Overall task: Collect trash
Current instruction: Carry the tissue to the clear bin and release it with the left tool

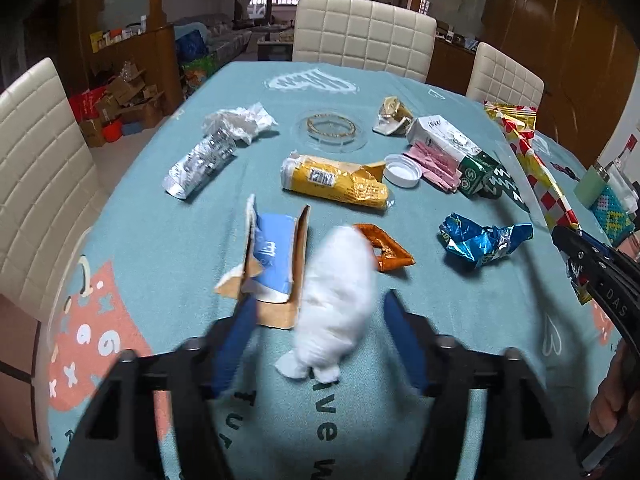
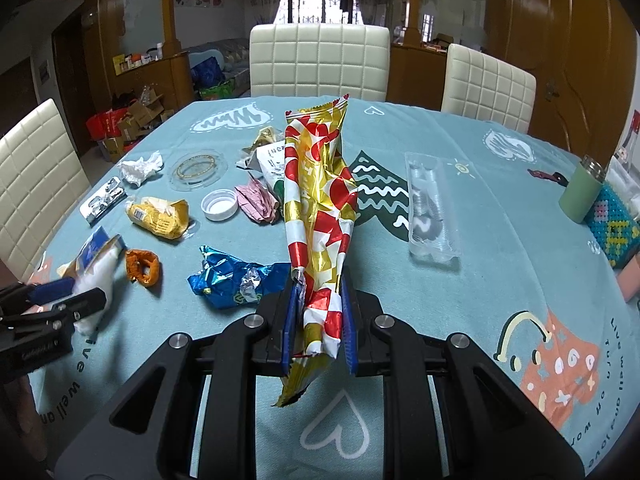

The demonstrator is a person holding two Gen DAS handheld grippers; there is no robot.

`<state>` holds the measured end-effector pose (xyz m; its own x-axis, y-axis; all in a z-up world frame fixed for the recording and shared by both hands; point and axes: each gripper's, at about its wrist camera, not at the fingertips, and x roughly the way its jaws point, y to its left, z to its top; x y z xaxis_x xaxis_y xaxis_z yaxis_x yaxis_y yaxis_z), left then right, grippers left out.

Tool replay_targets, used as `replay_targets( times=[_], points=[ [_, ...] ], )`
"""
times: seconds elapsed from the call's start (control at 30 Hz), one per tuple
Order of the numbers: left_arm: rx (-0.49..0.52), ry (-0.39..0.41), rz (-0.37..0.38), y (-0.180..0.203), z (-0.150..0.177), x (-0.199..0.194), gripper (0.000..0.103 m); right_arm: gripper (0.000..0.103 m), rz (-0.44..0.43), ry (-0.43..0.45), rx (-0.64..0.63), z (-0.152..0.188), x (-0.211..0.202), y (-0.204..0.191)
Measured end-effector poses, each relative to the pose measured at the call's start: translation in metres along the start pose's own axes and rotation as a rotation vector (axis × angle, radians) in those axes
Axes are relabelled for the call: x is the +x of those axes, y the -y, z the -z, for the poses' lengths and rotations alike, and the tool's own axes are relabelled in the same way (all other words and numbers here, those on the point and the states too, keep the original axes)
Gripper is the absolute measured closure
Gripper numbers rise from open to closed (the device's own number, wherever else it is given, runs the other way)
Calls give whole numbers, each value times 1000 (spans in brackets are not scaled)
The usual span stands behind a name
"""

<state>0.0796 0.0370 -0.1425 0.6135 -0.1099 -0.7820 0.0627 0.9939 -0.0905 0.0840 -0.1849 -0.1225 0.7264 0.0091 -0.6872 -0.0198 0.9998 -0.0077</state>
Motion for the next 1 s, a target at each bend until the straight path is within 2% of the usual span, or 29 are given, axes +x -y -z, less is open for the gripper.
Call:
replay_targets(
  times=[0.4, 0.53, 0.6, 0.67, 0.7, 0.83, 1.0],
  points=[
    [56, 21, -28, 12, 11, -3, 35, 82, -11, -4, 5, 4, -3, 1],
    [52, 3, -5, 13, 12, 1, 36, 82, -13, -3, 4, 5, -5, 1],
    [68, 10, -6, 16, 13, 0, 46, 82, -12, 1, 6, 5, -7, 2],
    [76, 0, 13, 18, 14, 0, 66, 82, -11, 2, 8, 5, -7, 2],
    [78, -9, 30, 19, 15, 1, 71, 82, -10, 3, 9, 5, -7, 2],
    [99, -1, 35, 21, 18, -1, 78, 82, -10, 5, 1, 5, -9, -1],
    [89, 47, 25, 13, 15, -15, 79, 82, -9, 14, -21, 3, -13, -10]
  ],
)
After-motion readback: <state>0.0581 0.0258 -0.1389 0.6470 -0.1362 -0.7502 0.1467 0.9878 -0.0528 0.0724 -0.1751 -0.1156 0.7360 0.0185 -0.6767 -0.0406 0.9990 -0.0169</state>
